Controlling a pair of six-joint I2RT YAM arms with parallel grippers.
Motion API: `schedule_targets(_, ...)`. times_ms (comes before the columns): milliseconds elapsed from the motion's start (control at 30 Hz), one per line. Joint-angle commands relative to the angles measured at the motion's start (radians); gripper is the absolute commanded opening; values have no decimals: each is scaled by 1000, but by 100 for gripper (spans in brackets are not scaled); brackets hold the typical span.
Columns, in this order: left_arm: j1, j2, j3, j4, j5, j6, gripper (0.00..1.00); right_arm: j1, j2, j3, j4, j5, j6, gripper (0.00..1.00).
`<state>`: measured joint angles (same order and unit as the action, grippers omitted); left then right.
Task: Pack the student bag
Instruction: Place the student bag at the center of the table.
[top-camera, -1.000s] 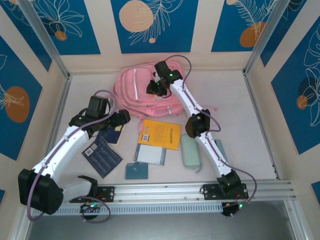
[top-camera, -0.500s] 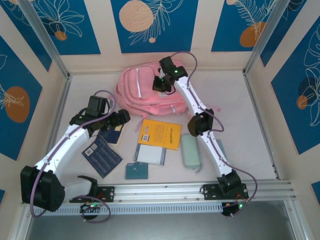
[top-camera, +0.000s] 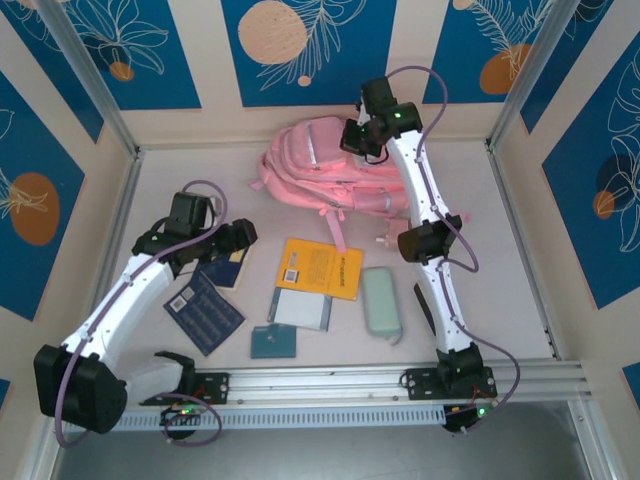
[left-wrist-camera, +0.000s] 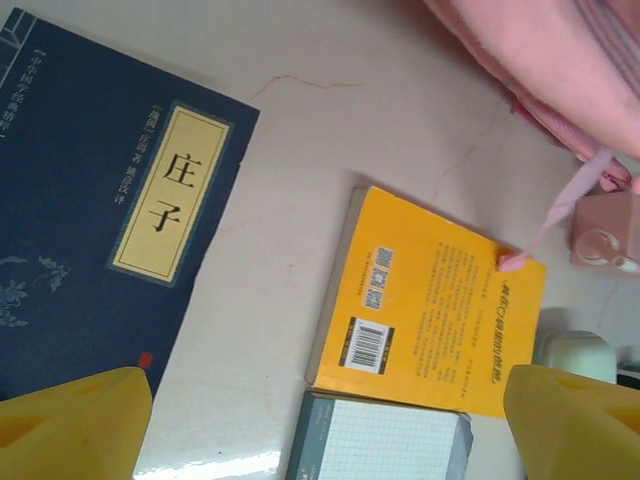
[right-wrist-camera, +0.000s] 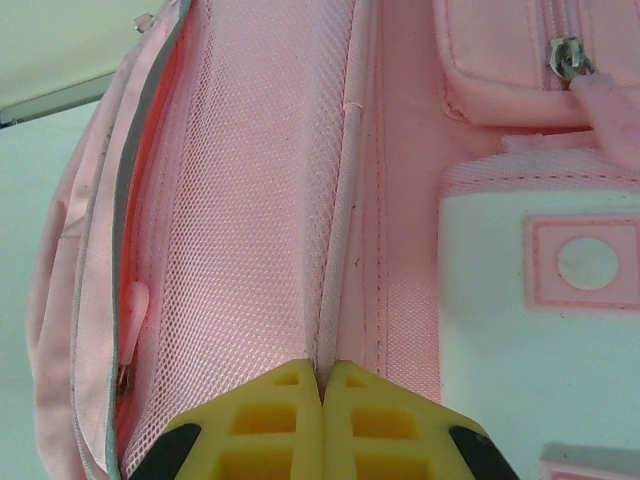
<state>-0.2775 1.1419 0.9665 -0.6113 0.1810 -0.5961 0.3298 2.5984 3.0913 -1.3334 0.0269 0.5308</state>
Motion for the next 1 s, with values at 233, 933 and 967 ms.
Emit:
schedule_targets(233,-121,7,116,-77,73,111,73,88,-176,63,-78,27,28,0)
schedule_targets(933,-403,-3,79,-127,-158,172,49,330,57,63,-248,129,86,34)
schedule_targets(967,-403,-10,79,-134,-169,176,50,333,53,63,-257,153,79,60)
